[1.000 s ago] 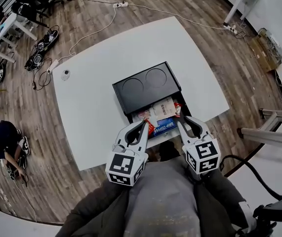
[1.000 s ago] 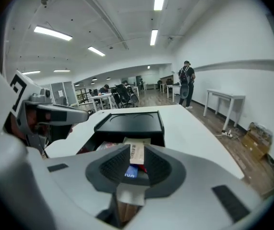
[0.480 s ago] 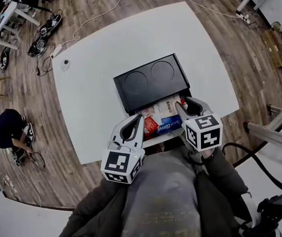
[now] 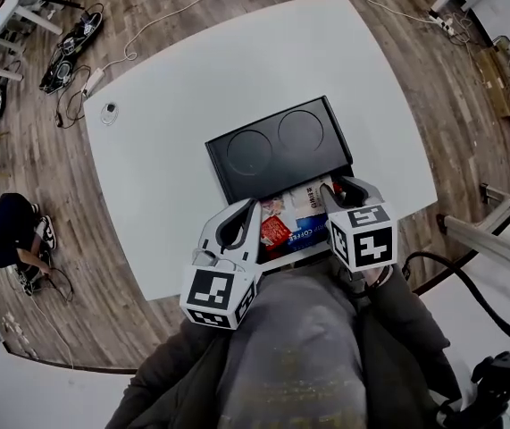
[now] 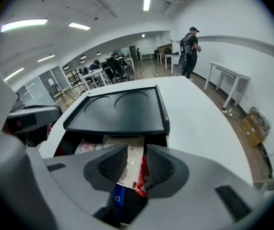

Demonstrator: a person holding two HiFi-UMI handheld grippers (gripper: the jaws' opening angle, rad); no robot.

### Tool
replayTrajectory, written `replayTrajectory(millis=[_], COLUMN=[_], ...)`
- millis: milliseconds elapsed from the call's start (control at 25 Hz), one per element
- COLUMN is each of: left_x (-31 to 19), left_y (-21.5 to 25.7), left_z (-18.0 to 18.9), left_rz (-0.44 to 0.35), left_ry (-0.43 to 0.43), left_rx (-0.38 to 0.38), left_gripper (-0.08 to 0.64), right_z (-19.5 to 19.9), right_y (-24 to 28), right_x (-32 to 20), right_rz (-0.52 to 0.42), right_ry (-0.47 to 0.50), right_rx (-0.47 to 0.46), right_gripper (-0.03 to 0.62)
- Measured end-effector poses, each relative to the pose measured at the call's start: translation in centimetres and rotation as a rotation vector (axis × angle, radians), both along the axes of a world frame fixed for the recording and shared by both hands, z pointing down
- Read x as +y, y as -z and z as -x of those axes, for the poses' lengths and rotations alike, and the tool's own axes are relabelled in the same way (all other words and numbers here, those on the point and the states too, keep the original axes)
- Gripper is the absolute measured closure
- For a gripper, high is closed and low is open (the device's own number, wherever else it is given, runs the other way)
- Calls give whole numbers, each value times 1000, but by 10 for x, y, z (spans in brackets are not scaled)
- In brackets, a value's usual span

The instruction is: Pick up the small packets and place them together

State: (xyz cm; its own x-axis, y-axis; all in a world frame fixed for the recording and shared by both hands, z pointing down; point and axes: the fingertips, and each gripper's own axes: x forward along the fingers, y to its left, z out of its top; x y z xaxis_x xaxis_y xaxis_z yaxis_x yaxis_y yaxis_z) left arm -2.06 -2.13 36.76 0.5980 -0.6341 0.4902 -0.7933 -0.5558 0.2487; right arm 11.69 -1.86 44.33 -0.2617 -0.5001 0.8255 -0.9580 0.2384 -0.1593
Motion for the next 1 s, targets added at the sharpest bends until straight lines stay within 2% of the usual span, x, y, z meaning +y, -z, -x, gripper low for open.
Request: replayTrajectory(millis=[160, 320, 360, 400, 440, 640, 680, 840, 1000], left_x=[-5, -9, -10, -11, -11, -6, -5, -5, -12], left_y=[-3, -3, -3, -3, -2, -3, -3, -1, -1], left_z=[-1, -1, -1, -1, -1, 4, 5, 8, 7], left_rz=[6, 10, 10, 11, 10, 7, 6, 7, 13], left_ry=[-18, -27, -28, -28, -29, -35, -33, -27, -32], left_rx=[18, 32, 35, 37, 39, 42, 42, 51, 64], left_gripper=[557, 557, 557, 557, 557, 557, 557, 557, 557], right_z=[2, 4, 3, 0, -2, -8, -6, 3, 3], right_y=[-8, -15, -16, -15, -14, -10, -10, -13, -18], right_x=[-1, 3, 3, 4, 3, 1, 3, 3, -1], right_rz=[47, 99, 100, 95, 88, 65, 77, 102, 121], right_ry=[18, 86, 102, 112, 114, 27, 24, 46, 32], right_rx=[42, 94, 114, 129, 133, 73, 57, 72, 94], right_gripper=[472, 475, 515, 589, 589, 589, 588, 464, 453])
